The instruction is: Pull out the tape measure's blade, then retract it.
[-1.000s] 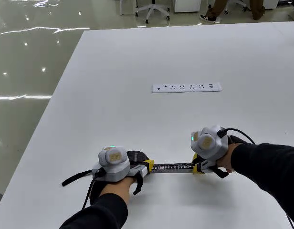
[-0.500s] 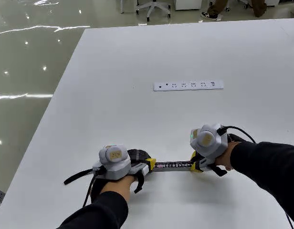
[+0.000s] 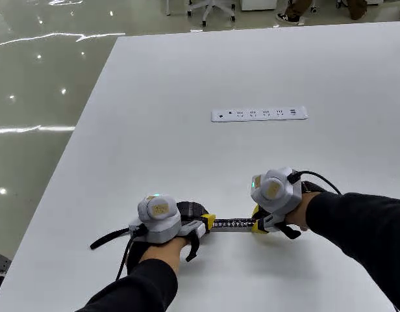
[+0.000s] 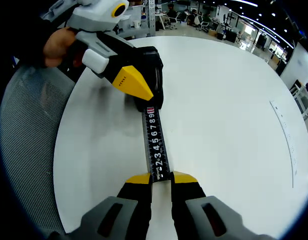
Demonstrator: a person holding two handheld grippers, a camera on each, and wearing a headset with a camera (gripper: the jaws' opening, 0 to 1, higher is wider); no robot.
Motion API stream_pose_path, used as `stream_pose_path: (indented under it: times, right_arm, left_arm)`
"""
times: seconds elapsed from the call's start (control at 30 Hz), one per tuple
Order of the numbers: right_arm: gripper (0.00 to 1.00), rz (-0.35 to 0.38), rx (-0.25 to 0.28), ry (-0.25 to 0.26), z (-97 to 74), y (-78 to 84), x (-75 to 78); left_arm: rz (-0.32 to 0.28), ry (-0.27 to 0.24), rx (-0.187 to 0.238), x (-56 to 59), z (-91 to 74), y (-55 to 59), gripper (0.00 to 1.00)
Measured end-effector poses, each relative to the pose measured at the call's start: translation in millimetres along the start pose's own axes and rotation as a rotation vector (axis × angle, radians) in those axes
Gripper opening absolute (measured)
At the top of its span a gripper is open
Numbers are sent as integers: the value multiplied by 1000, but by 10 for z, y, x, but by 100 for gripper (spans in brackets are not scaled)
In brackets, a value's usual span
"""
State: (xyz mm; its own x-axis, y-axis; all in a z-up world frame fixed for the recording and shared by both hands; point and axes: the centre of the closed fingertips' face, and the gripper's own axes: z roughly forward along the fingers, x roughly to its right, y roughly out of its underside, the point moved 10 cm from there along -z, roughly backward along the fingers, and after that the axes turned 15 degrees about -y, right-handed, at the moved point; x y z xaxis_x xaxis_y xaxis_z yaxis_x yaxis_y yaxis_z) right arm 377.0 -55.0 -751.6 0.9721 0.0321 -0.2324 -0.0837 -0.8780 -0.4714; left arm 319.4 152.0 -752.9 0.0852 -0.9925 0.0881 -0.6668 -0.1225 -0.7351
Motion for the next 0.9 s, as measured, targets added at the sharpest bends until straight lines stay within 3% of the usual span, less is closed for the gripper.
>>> stream_pose_path:
  times: [0.9]
  right_arm:
    - [8, 0, 71, 10, 158, -164, 67]
  left_arm:
    - [-19, 27, 1, -28, -7, 10, 60]
